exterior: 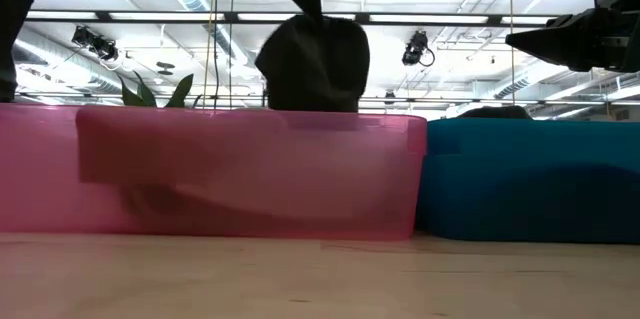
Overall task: Pick & Place hat
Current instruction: Put the black cap into the blue bin
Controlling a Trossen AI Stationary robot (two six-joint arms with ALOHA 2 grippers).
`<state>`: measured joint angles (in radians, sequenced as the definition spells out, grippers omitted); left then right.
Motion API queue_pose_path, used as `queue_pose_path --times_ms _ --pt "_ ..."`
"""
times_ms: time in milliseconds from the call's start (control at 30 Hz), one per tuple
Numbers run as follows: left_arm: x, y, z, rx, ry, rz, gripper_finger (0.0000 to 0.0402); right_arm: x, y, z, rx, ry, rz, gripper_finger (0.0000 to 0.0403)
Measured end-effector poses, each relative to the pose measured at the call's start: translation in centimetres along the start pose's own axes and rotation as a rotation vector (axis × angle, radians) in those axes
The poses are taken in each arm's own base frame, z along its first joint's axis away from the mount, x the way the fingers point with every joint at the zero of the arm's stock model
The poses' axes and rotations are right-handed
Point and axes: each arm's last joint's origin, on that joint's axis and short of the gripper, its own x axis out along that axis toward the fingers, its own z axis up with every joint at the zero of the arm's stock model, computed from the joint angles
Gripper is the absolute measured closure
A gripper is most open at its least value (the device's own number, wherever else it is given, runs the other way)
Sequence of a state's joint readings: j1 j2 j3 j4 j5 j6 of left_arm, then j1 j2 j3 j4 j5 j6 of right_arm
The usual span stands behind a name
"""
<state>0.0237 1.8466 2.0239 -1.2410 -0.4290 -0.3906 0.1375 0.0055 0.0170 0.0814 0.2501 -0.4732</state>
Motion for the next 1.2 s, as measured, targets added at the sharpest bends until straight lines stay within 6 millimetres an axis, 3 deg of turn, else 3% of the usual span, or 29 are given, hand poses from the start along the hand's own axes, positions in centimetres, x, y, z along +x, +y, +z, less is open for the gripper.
queue_pose_path --times_ms 300,467,767,1000,1200 --pt "-2.8 0.8 0.5 0.043 -0.085 -0.162 0.0396 0.0 0.0 0.0 0.0 0.0 0.0 0.0389" --pt "-3.1 0.5 0.9 0.077 -0.112 -0.286 0.0398 0.0 0.0 0.0 0.0 -0.001 0.0 0.0389" --pt "-3.2 0.6 0.9 0.085 -0.102 -0.327 0.0398 0.0 -0.1 0.3 0.031 -0.035 -0.004 0.0389" --pt "-3.0 0.9 1.0 0.079 -0.091 -0.356 0.0398 -0.5 -0.9 2.8 0.116 -0.353 0.046 0.0389" --pt "-3.1 0.8 1.0 0.081 -0.086 -0.373 0.0397 -1.9 -2.5 5.2 0.461 -0.672 0.007 0.0389"
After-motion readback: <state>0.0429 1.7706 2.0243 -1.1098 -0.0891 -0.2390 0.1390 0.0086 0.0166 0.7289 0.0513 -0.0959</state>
